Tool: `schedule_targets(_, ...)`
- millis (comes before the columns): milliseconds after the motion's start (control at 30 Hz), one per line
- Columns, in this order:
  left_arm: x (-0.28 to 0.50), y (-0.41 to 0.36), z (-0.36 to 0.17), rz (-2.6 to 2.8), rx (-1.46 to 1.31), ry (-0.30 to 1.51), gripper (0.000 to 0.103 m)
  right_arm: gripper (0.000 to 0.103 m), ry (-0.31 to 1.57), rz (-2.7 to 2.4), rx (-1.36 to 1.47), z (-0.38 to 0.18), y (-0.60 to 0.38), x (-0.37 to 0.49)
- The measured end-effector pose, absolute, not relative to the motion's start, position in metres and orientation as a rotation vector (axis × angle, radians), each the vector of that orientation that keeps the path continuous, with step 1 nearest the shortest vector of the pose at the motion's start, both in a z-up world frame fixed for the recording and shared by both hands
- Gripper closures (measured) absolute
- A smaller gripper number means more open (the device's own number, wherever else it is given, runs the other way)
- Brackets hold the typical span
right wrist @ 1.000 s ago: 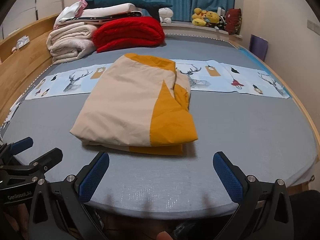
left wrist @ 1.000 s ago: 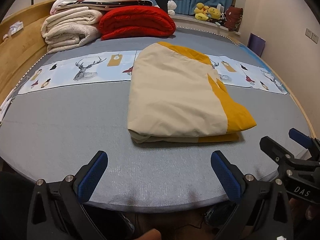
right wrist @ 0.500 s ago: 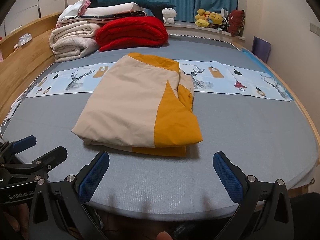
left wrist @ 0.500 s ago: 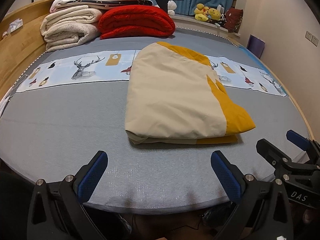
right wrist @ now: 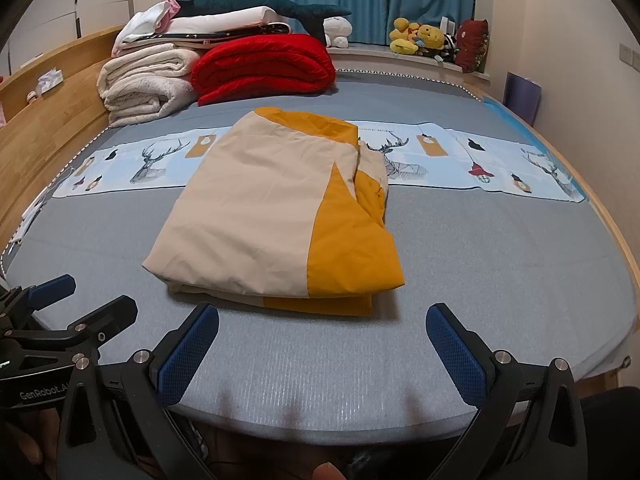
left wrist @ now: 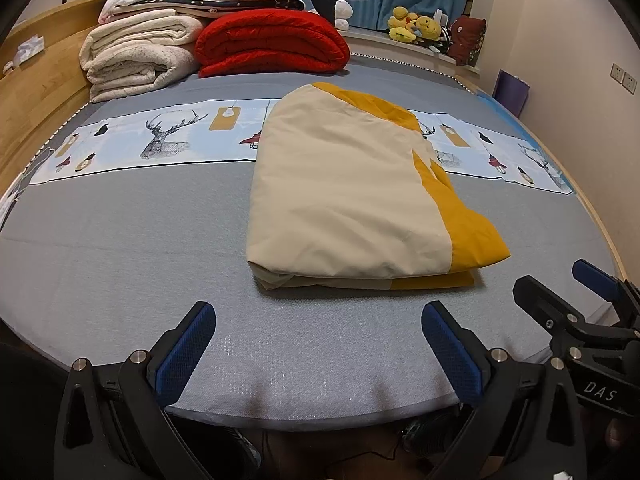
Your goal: Fold large clothes
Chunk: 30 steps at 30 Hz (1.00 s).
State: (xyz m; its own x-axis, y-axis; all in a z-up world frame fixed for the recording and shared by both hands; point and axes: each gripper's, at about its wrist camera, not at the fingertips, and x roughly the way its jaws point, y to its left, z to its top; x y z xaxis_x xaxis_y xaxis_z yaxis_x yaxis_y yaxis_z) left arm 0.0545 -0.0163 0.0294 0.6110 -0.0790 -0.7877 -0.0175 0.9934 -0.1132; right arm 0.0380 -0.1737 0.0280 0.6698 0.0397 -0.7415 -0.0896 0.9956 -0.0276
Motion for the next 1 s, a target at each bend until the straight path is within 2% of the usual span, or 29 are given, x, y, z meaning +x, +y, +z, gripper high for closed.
schedule_targets(1000,0.0560,-0.0177,0.0271,-0.033,-0.115,0.916,0.001,0.000,0.816,0.079,-0.063,0.0324,-0.1726,0.0421)
